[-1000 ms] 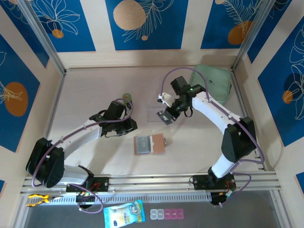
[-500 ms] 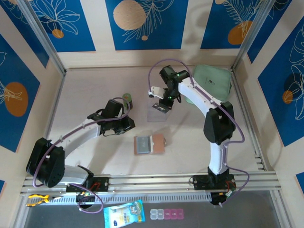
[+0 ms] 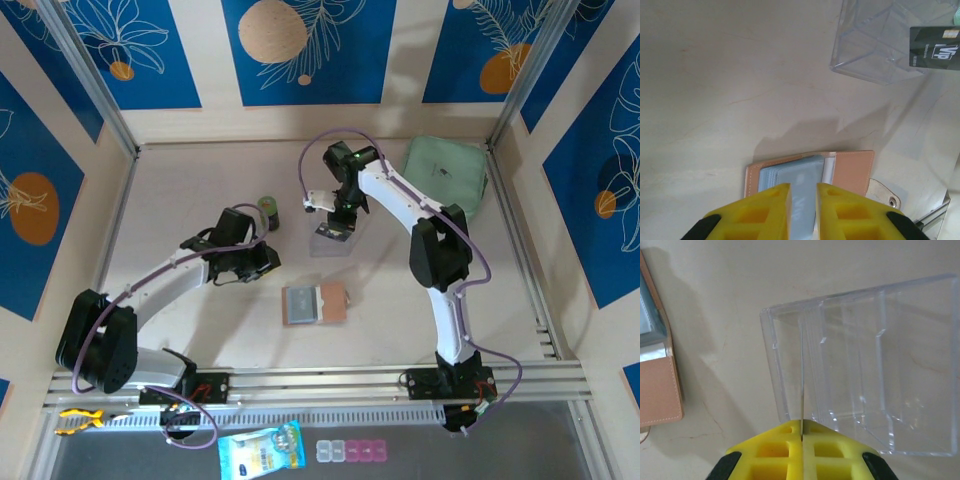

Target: Take the credit cards out of the card holder

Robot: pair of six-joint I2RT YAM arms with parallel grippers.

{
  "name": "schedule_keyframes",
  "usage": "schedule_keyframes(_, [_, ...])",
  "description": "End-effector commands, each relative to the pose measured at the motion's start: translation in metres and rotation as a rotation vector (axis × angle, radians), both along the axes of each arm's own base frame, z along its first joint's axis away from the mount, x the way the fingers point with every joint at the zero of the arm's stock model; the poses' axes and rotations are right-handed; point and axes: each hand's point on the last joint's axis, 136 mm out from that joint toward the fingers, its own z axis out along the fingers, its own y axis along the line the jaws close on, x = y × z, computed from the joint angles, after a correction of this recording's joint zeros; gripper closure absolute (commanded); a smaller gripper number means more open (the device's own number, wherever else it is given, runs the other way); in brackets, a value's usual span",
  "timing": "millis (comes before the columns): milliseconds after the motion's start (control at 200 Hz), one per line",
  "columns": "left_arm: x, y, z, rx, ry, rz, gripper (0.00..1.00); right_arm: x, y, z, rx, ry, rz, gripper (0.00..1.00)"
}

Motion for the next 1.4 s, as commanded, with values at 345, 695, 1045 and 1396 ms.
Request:
schedule_keyframes(345, [-0.004, 0.003, -0.004, -0.028, 0.026, -0.001, 0.79, -0.024, 0.005, -0.018, -0.001, 0.155, 0.051, 1.0])
schedule_keyframes(695, [-0.007, 0.005, -0.008, -0.037, 0.032, 0.013, 0.79, -0.037, 0.012, -0.033, 0.027, 0.237, 0.051, 0.88])
schedule_keyframes(1045, [-0.007, 0.004, -0.009, -0.049, 0.03, 0.015, 0.79, -0.026, 0.013, -0.018, 0.046, 0.167, 0.012, 0.8])
schedule_keyframes(1396, [-0.007, 0.004, -0.011, -0.053, 0.031, 0.012, 0.79, 0.008, 0.003, -0.003, 0.0, -0.046, -0.053, 0.82])
